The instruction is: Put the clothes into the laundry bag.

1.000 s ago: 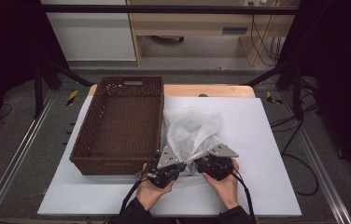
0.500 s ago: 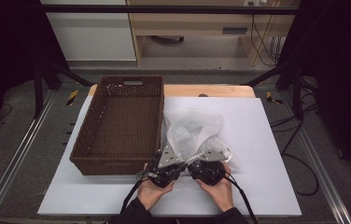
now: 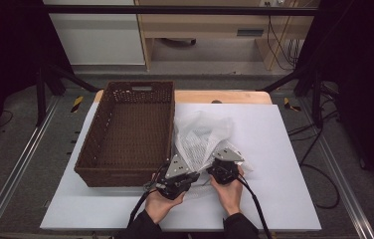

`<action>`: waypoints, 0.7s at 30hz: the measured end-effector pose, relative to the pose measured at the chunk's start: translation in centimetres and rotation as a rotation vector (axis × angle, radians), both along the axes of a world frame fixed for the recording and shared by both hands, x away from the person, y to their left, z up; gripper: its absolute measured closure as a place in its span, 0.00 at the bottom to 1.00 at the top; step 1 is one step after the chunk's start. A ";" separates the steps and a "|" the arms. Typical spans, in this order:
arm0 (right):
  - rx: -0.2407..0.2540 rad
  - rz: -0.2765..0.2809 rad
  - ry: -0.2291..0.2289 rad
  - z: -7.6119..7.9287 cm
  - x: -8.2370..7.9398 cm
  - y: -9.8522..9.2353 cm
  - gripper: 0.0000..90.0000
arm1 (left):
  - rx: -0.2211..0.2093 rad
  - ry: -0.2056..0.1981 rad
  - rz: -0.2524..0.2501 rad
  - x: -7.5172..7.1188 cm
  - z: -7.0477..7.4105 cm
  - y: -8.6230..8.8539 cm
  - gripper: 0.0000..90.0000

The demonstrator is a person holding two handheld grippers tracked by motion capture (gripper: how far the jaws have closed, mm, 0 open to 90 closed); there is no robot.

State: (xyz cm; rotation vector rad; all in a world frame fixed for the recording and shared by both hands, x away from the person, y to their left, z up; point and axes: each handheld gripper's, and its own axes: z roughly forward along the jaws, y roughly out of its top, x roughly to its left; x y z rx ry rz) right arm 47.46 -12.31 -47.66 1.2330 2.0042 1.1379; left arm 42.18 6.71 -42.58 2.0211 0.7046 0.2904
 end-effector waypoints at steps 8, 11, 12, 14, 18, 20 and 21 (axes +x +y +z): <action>-0.021 -0.054 0.017 -0.5 0.8 -0.6 0.77 | 0.033 0.007 -0.008 -0.1 -0.6 -0.2 0.98; -0.028 -0.009 0.029 0.4 -0.1 -1.3 0.62 | 0.044 0.019 -0.001 0.2 -1.1 -0.4 0.98; -0.033 -0.004 0.024 0.9 -0.8 -1.8 0.58 | 0.047 0.019 0.000 0.2 -1.2 -0.4 0.98; -0.024 0.005 0.014 1.5 -1.9 -2.9 0.52 | 0.050 0.025 0.002 0.3 -1.4 -0.5 0.98; -0.013 0.069 0.051 2.1 -3.8 -4.7 0.40 | 0.049 0.025 0.009 0.4 -1.6 -0.5 0.98; -0.044 0.082 0.051 2.1 -4.7 -5.7 0.40 | 0.053 0.025 0.011 0.5 -1.7 -0.5 0.98; -0.060 0.065 0.039 2.1 -5.0 -6.3 0.41 | 0.055 0.026 0.013 0.6 -1.8 -0.5 0.98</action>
